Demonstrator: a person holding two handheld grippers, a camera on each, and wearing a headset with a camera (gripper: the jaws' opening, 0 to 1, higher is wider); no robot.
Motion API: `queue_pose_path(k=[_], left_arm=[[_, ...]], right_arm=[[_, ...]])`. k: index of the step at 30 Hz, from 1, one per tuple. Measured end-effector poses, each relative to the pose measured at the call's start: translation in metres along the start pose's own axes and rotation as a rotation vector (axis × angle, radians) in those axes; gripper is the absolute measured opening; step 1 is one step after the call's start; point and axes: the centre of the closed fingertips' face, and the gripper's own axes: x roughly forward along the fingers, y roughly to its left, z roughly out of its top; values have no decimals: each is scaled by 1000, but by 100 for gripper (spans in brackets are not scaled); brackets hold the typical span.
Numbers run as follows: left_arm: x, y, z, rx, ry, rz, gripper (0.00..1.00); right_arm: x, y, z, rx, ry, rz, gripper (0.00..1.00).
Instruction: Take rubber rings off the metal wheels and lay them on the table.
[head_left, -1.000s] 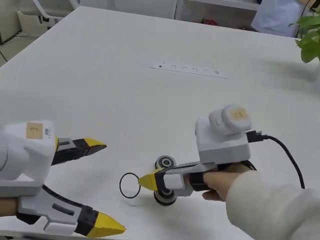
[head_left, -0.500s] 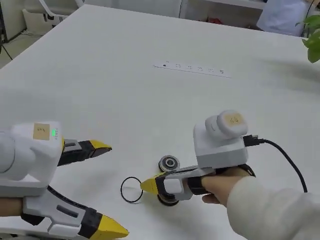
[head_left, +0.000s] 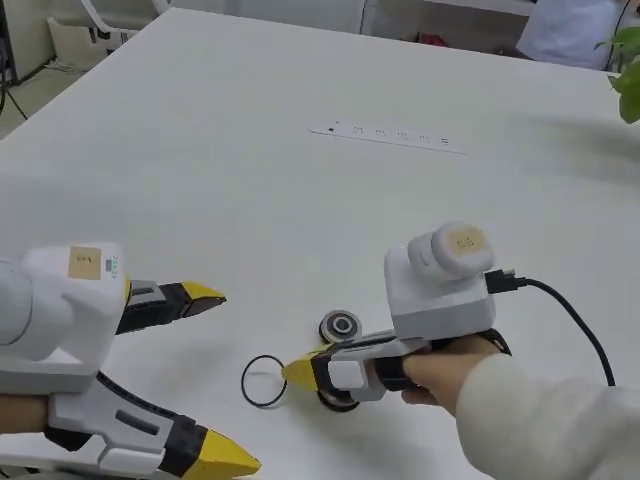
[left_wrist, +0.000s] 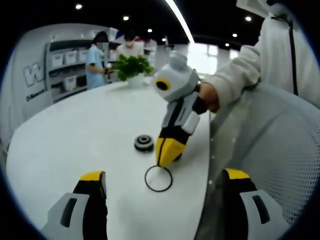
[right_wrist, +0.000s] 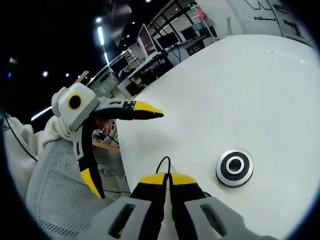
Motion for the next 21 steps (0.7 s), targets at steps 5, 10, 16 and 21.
queue_pose_path(k=[5,10,16,21], left_arm=[[0,1,-1,-2,5,2,97],[0,1,-1,-4,6,6,97],[0,1,-2,-10,10,5,96],[0,2,-1,-15,4,8,96]], right_arm=[[-1,0,1,-16,1,-3,1],[-2,0,1,-24,-1,-4,3],[-3,-1,2,-46,-1,-11,6],[-5,-3,3,-66,-4,-24,7]])
